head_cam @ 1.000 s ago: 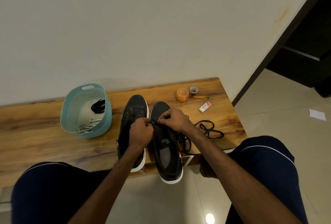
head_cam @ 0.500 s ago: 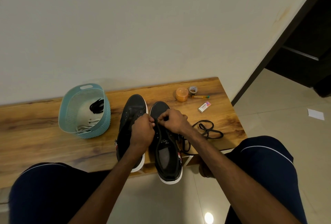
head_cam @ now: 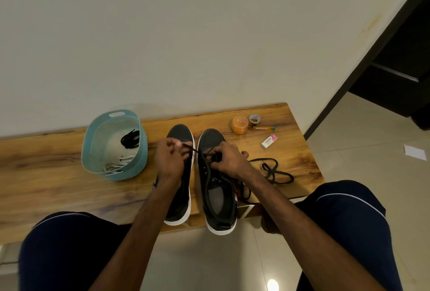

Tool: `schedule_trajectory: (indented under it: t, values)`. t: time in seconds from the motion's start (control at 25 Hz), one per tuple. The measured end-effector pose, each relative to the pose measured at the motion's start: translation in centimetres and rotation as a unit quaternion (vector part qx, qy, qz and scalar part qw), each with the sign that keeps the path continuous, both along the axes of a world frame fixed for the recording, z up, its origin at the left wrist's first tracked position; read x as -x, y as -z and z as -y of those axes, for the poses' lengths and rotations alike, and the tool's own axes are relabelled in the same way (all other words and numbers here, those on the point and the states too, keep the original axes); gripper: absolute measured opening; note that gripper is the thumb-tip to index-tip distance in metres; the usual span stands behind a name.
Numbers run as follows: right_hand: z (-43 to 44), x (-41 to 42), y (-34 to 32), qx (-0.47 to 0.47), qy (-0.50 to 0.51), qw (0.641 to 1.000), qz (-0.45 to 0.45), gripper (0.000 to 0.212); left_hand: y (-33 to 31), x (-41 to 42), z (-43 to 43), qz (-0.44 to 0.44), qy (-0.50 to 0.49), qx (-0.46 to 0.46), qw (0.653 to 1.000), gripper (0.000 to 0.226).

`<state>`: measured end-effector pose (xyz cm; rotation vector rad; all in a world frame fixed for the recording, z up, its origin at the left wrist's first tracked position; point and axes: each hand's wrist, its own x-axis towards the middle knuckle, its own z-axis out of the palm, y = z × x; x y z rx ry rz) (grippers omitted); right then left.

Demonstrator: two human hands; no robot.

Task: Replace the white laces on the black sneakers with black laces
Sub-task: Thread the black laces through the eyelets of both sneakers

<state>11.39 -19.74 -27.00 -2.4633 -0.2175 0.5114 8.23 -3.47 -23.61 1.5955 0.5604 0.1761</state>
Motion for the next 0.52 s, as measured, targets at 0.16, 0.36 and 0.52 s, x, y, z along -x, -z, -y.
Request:
schedule_trajectory:
  t: [0.16, 0.36, 0.52]
  values:
    - [-0.2, 0.1, 0.1, 0.001, -0.001, 1.000, 0.007, 0.030, -1.4, -1.0, -2.1, 0.077, -0.096, 0.267, 0.956, 0.017]
    - [-1.0, 0.8, 0.4, 0.050, -0.010, 0.997, 0.064, 0.038, 0.5, -1.3, -1.0, 0.022, 0.207, -0.399, 0.893, 0.015]
    - [-0.6, 0.7, 0.5, 0.061, 0.002, 0.993, 0.103, 0.047, 1.7, -0.8, 0.1, -0.058, 0.314, -0.631, 0.707, 0.025]
